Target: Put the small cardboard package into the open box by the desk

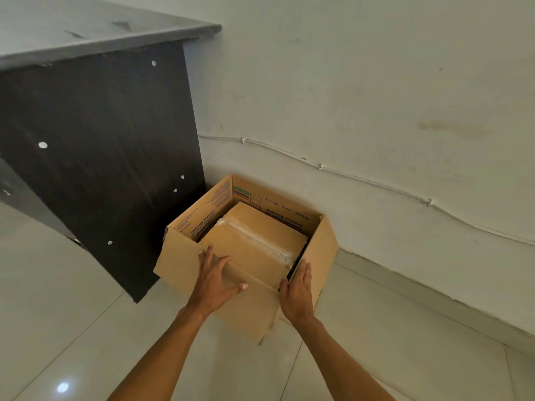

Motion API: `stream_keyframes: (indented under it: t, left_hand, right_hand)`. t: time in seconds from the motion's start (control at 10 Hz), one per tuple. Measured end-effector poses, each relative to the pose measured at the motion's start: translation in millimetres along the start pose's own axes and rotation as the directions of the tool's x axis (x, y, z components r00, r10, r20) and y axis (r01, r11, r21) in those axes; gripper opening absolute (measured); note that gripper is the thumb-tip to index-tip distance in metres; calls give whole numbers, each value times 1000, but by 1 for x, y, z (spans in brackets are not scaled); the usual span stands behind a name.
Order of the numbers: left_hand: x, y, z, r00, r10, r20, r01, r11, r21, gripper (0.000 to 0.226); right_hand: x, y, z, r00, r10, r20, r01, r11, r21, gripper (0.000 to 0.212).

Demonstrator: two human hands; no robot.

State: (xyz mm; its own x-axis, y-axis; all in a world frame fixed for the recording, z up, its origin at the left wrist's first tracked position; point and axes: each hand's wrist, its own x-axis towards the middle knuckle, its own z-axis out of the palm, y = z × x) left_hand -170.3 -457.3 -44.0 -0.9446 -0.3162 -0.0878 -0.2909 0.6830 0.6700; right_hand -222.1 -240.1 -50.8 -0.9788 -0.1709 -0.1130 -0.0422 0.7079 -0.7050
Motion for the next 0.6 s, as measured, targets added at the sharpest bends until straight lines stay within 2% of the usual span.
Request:
stream_keyframes:
  t: [0.1, 0.3, 0.4, 0.5, 0.6]
  left_hand:
    - [4, -2, 1, 1000, 3, -29, -3, 1000, -11, 87]
    - [1, -1, -1, 1000, -24, 5, 23, 996, 81, 90]
    - [1, 4, -9, 997, -44, 64, 37, 993, 115, 92]
    - [-4, 12, -24, 990, -64, 123, 50, 992, 112, 96]
    - [-13, 29, -40, 984, -60, 170, 31, 984, 174, 98]
  right_hand:
    - [3, -2, 2, 1000, 0, 8, 0, 1000, 8, 71]
    - [4, -4, 4, 999, 43, -27, -44, 998, -33, 70]
    - [0, -12, -4, 986, 160, -39, -163, 982, -94, 74]
    - [-8, -16, -21, 983, 172, -56, -179, 972, -155, 74]
    - [-16, -27, -40, 983, 177, -56, -183, 973, -139, 74]
